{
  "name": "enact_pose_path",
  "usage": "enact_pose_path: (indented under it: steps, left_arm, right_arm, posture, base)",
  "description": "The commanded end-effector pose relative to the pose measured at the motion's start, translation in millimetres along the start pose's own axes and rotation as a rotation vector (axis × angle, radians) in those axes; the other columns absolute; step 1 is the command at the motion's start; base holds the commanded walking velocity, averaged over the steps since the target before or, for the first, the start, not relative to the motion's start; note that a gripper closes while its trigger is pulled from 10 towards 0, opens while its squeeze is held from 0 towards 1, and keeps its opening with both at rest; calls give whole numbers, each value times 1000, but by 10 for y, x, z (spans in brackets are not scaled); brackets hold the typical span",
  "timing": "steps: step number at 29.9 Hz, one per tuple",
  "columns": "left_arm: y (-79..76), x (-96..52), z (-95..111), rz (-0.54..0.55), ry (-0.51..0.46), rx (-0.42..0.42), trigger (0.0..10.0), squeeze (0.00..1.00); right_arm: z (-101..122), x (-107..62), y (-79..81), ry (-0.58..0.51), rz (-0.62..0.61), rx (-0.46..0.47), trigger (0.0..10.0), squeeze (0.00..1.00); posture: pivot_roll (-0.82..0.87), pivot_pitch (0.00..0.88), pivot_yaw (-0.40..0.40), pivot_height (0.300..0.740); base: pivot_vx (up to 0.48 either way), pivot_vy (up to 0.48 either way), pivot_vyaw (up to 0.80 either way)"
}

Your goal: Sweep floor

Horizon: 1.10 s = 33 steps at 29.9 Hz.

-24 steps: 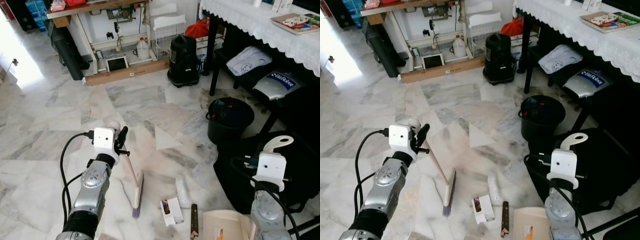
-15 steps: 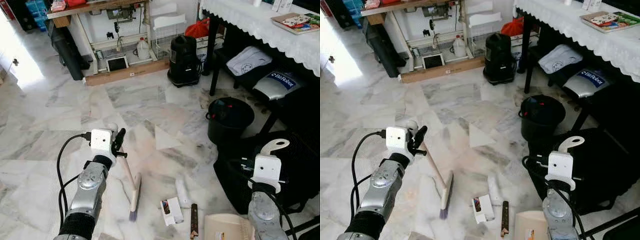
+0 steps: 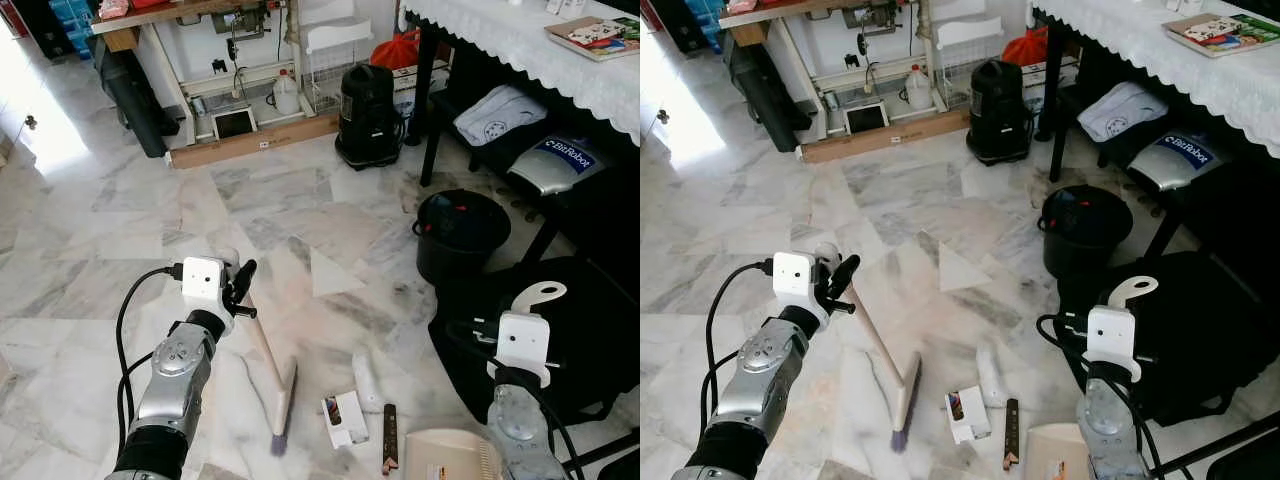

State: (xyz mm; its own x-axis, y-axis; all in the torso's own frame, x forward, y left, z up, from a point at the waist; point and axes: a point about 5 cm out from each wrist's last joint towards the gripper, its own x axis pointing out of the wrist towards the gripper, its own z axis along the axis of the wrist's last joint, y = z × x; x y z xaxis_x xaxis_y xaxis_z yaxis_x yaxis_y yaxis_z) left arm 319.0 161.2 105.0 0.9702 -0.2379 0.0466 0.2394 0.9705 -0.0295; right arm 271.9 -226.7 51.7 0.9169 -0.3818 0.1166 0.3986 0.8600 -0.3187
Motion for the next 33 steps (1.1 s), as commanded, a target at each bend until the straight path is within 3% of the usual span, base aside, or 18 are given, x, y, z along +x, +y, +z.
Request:
enact_pose_path:
  steps: [1,16,26,33]
  left_arm:
    - [52,-5,92,-3,-25,-5,10000,0]
    - [79,-16,144,-32,2,-17,10000,0]
    - [86,-10,190,-43,2,-12,10000,0]
    - [68,-27,208,-55,0,-12,10000,0]
  right_arm:
    - [11,4,41,-16,13,-7,10000,0]
    - [106,126,130,-74,11,-32,10000,0]
    - [240,252,90,-138,-29,-25,10000,0]
    - [206,239,103,-131,-16,-40,10000,0]
  posture:
    - [-4,117,131,740]
    - [31,127,153,740]
    - [36,130,163,740]
    - [49,140,167,740]
  base:
    - [0,0,0]
    - [0,0,0]
    - [0,0,0]
    - [0,0,0]
